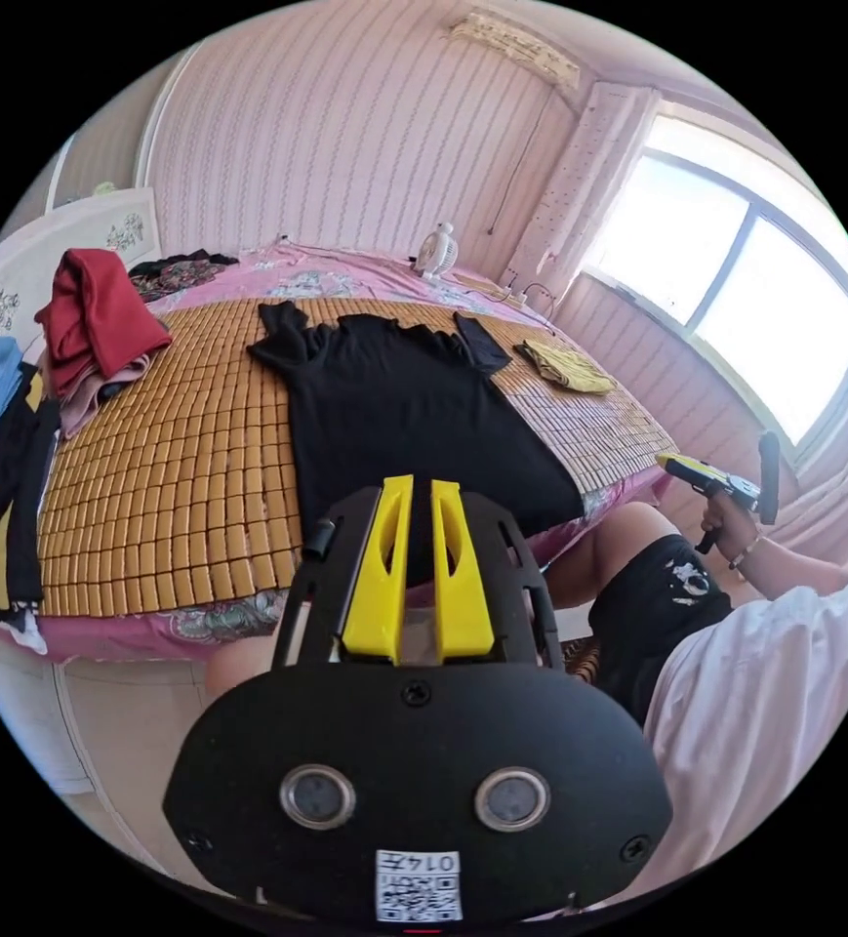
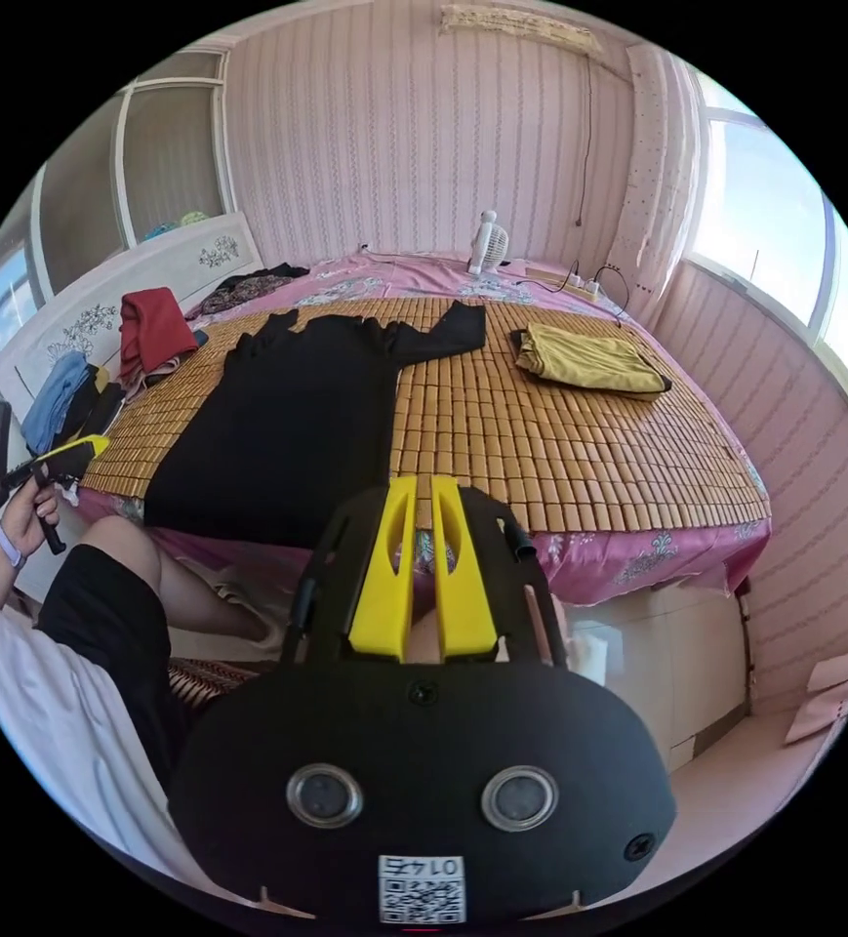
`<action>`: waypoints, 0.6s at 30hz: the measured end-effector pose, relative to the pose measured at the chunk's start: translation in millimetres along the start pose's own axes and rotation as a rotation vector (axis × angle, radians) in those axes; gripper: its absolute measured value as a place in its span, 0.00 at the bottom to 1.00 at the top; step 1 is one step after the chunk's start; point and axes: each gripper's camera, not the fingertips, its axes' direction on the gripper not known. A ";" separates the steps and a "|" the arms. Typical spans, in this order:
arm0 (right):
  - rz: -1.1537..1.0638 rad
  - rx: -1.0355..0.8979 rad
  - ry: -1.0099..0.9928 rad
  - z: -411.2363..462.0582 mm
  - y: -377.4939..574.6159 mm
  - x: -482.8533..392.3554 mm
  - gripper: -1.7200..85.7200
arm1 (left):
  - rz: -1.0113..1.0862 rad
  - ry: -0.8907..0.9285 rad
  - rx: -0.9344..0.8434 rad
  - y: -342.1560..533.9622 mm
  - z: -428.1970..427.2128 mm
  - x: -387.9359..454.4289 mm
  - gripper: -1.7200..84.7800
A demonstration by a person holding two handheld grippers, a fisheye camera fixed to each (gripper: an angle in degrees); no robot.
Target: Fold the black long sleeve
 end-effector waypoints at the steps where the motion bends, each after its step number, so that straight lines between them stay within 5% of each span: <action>1: 0.012 0.003 0.011 -3.7 2.7 3.4 0.05 | 0.013 0.009 0.000 -1.7 2.9 3.5 0.07; 18: 0.107 -0.038 -0.066 63.9 -35.1 29.2 0.08 | 0.115 0.135 -0.224 -71.8 175.7 33.8 0.10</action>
